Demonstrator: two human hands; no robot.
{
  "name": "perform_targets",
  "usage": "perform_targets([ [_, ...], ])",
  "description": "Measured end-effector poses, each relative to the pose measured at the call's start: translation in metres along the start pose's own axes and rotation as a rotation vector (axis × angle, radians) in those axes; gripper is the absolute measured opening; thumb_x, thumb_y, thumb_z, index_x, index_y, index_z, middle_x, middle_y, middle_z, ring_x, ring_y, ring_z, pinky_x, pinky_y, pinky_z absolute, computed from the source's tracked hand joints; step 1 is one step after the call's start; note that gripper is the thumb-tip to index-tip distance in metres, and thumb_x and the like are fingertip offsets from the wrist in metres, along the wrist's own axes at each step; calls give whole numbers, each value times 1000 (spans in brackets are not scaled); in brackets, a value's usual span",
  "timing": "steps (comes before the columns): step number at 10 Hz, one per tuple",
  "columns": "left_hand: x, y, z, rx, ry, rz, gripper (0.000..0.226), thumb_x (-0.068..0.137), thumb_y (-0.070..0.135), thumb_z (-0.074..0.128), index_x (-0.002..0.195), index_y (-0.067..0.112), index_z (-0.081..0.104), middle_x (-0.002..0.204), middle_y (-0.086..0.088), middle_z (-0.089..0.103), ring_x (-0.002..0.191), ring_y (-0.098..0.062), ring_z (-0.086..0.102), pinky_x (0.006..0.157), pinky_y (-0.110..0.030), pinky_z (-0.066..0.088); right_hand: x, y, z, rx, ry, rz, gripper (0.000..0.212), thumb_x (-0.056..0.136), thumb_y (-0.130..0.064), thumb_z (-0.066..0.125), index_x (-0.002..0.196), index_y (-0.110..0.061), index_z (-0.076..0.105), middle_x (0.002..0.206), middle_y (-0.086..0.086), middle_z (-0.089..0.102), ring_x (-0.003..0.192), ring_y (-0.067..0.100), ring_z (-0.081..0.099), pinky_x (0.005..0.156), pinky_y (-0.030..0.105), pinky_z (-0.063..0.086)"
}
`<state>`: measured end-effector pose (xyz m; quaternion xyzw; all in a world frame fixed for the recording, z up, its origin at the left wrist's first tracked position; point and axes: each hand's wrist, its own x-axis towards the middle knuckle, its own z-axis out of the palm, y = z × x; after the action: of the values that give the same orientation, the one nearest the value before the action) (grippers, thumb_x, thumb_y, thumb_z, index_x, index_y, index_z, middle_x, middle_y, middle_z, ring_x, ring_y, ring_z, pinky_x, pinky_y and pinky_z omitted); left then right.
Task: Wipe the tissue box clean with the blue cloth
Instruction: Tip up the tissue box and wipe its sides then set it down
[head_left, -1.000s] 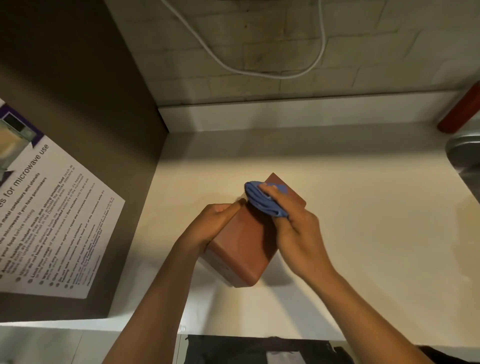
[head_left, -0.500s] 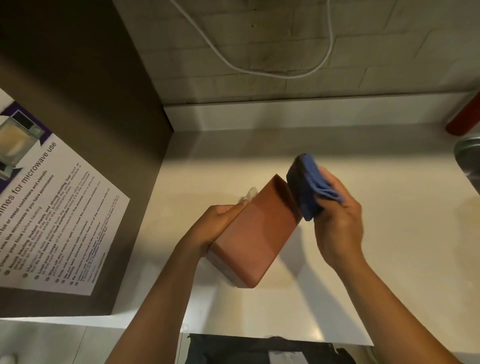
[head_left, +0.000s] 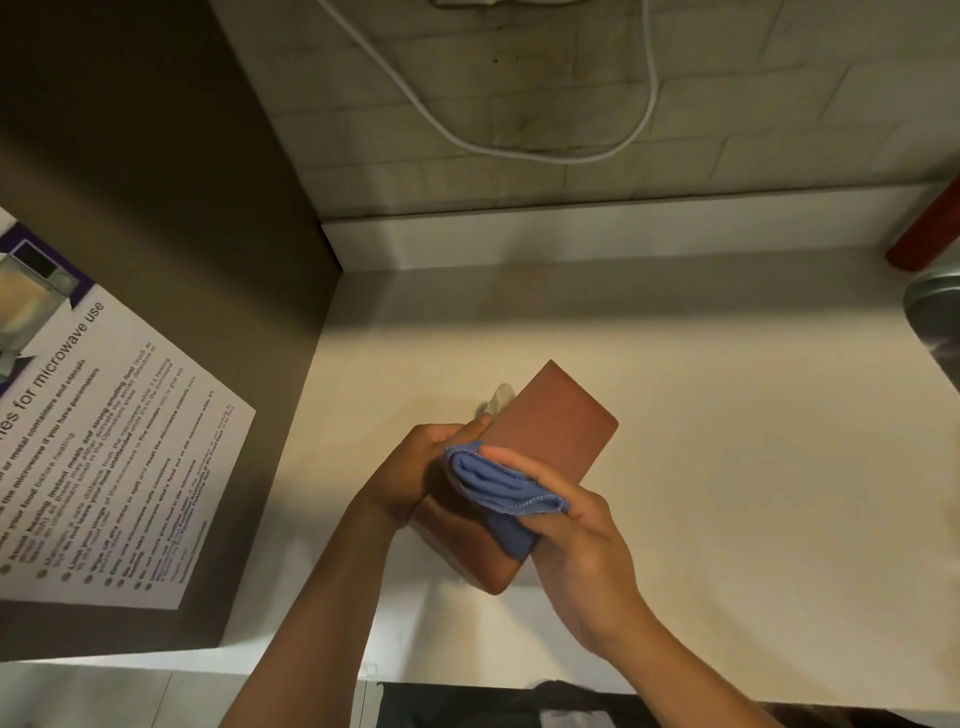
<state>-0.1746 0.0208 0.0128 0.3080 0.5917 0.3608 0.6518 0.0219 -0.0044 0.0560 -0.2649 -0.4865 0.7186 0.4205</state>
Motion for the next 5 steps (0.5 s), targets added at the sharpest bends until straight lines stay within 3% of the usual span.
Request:
perform_targets([
  [1,4,-2,-4,45,24,28,15,83,42,71,72,42,81,76,14,77,76,-10,74,78,-29,57,-6,-9,-6,251,17,190,42,79,-3,53,118,-8,67,121,15,66,115,27,61,91,27,50],
  [2,13,-2,-6,308,135,93,29,92,50,66,75,31,79,70,14,73,64,-4,63,63,-16,51,3,-25,-21,453,92,224,40,74,-4,58,112,-11,71,114,16,69,105,27,66,83,32,55],
  [3,16,0,-4,369,197,40,56,77,79,59,92,28,77,82,7,79,66,-6,70,63,-20,53,15,-38,-35,342,125,253,37,79,-2,53,110,-13,71,119,16,67,111,30,63,92,38,53],
  [5,18,1,-4,329,185,11,71,68,89,61,97,26,79,93,0,80,84,-18,77,75,-32,55,18,-32,-47,370,274,308,36,86,3,44,102,-9,74,112,14,69,103,26,66,86,35,56],
])
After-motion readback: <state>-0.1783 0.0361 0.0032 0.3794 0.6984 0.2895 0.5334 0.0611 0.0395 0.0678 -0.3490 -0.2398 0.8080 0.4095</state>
